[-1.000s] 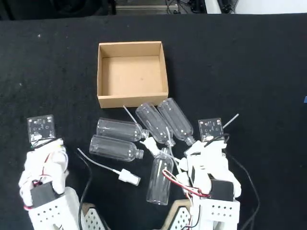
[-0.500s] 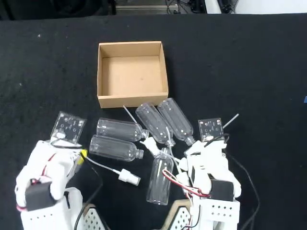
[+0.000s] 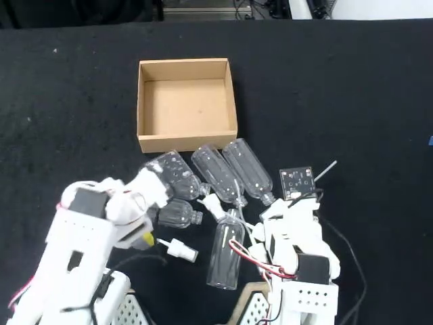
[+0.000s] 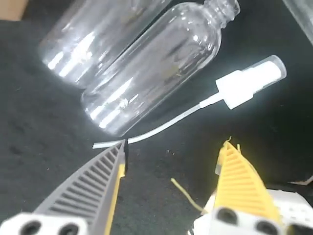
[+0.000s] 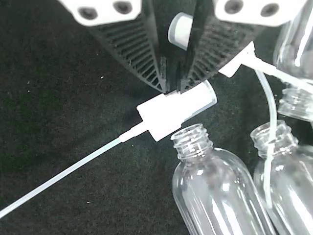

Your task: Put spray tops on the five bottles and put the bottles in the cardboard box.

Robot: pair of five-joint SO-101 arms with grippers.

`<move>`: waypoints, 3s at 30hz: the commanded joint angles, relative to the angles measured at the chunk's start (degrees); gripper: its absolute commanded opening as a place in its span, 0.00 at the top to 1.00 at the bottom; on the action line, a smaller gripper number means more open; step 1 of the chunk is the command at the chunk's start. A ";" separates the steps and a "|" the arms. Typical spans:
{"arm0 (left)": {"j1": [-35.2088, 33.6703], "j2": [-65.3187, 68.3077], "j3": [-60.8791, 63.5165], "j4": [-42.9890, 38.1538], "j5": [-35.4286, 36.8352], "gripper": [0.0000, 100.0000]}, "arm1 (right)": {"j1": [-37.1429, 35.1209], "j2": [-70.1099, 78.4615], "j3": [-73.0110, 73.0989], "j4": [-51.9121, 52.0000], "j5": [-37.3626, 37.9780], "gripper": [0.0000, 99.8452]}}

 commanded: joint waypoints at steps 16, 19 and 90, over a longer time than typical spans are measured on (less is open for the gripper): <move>-0.66 16.62 -11.12 -8.79 -8.97 0.72 | -0.97 -5.32 -0.31 0.53 0.18 0.99; -0.13 16.88 -12.35 -8.70 -9.05 0.72 | -0.97 -5.32 -0.31 0.53 0.18 0.99; 10.77 25.41 3.03 -37.10 6.33 0.66 | -0.97 -5.32 -0.31 0.53 0.18 0.99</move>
